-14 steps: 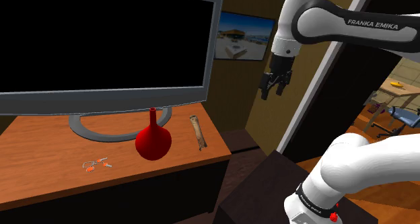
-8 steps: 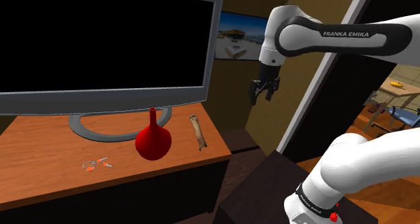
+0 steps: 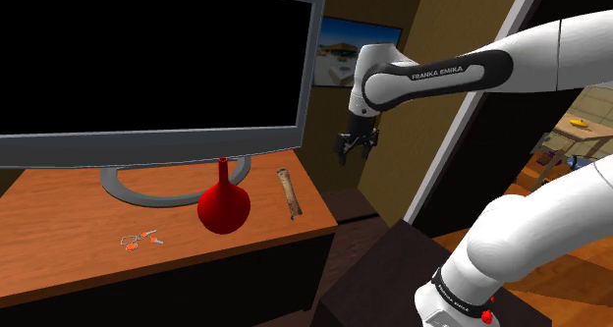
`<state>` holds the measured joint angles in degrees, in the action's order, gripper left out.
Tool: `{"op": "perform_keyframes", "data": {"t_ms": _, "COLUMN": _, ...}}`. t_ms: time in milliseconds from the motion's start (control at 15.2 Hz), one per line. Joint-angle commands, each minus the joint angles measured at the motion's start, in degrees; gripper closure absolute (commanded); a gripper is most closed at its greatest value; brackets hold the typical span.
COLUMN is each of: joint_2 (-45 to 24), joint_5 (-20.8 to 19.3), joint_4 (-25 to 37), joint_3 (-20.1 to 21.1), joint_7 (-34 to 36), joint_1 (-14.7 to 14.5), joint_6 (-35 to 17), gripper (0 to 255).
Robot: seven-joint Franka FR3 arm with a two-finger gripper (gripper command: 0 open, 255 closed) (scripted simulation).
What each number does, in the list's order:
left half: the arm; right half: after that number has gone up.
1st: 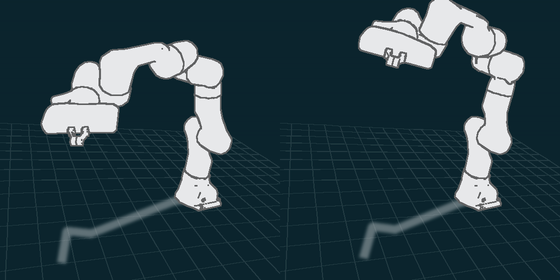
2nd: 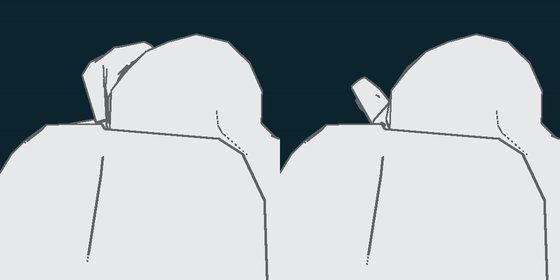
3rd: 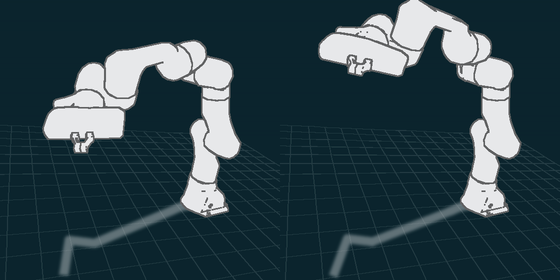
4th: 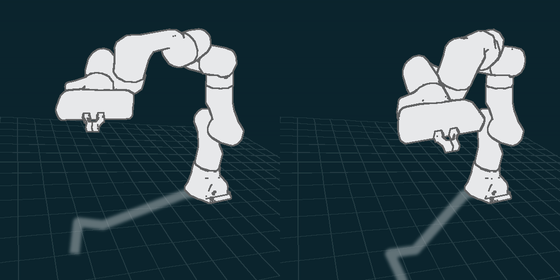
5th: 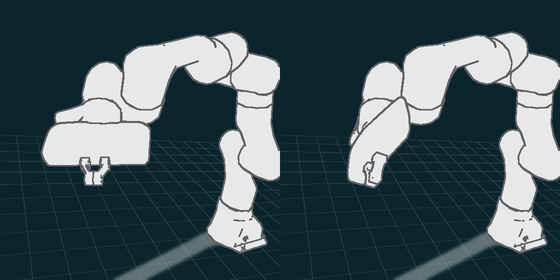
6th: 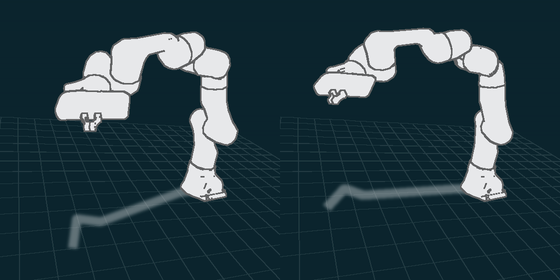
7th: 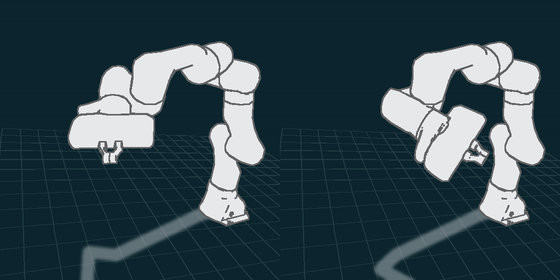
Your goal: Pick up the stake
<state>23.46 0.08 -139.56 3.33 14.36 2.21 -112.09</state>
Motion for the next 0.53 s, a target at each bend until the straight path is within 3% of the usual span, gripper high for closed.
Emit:
{"op": "perform_keyframes", "data": {"t_ms": 0, "joint_2": -4.31, "joint_5": -0.23, "joint_4": 1.15, "joint_3": 0.32, "joint_7": 0.91, "joint_1": 0.2, "joint_6": -3.39, "gripper": 0}}
{"op": "perform_keyframes", "data": {"t_ms": 462, "joint_2": -19.53, "joint_5": -1.86, "joint_4": 6.12, "joint_3": 0.94, "joint_7": 4.22, "joint_1": 0.84, "joint_6": -13.99, "gripper": 0}}
